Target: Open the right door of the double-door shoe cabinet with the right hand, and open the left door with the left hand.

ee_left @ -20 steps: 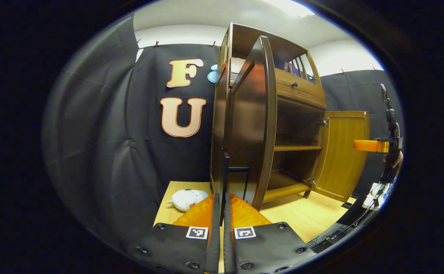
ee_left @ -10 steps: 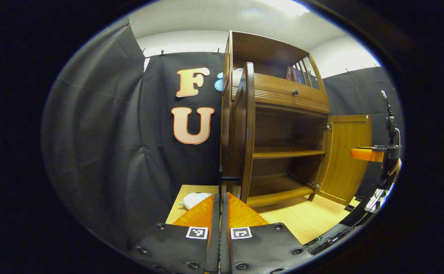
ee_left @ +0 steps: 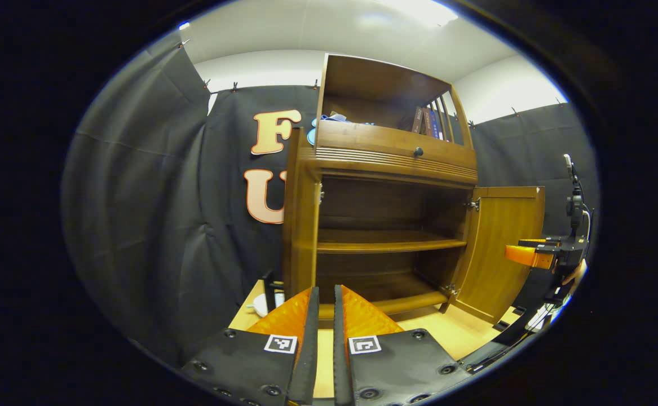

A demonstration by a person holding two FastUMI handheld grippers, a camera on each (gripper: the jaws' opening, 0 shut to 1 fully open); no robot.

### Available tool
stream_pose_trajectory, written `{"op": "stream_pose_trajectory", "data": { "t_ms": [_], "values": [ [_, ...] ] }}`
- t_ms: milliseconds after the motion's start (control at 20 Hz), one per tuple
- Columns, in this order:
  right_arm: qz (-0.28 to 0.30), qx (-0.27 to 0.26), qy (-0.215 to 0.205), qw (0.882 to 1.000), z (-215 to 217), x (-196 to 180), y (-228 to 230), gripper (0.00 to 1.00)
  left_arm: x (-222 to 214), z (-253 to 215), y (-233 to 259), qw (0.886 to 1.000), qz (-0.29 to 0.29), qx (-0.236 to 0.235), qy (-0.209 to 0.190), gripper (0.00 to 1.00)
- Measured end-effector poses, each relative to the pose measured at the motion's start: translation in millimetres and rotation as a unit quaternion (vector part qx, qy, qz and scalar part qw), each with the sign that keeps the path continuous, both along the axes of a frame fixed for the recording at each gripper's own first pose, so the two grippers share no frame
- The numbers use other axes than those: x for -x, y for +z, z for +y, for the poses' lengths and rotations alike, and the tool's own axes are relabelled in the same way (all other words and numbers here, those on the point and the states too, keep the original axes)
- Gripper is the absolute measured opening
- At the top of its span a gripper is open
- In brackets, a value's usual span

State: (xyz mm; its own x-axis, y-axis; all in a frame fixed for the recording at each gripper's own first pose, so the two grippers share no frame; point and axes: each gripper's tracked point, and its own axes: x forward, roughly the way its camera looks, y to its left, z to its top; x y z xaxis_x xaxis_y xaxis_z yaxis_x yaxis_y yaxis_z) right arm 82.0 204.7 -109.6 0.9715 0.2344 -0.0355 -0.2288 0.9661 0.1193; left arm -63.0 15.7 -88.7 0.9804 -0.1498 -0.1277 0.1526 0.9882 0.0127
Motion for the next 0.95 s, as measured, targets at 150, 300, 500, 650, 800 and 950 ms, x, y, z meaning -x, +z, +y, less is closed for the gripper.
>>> {"op": "stream_pose_trajectory", "data": {
  "t_ms": [150, 300, 500, 650, 800, 950],
  "values": [
    [0.000, 0.000, -0.009, 1.000, -24.8, 0.0, 6.7, 0.93, -13.0, -29.9, 9.7, 1.000, 0.003, 0.005, 0.009, 0.31],
    [-0.007, 0.008, -0.020, 1.000, -48.9, 3.0, 15.7, 0.92, -23.3, -51.3, 17.1, 1.000, -0.003, -0.002, 0.025, 0.36],
    [-0.017, 0.022, -0.034, 0.999, -77.3, 5.7, 21.0, 0.92, -34.9, -79.1, 30.7, 0.999, -0.016, -0.008, 0.034, 0.53],
    [-0.023, 0.028, -0.039, 0.999, -94.9, 9.2, 24.5, 0.92, -35.7, -102.1, 35.4, 0.999, -0.022, 0.002, 0.027, 0.75],
    [-0.029, 0.038, -0.042, 0.998, -108.0, 10.9, 26.8, 0.92, -35.6, -116.5, 45.7, 0.999, -0.031, 0.004, 0.024, 0.82],
    [-0.033, 0.042, -0.039, 0.998, -116.6, 15.4, 29.9, 0.92, -34.0, -123.2, 55.1, 0.999, -0.040, 0.004, 0.030, 0.93]
  ]
}}
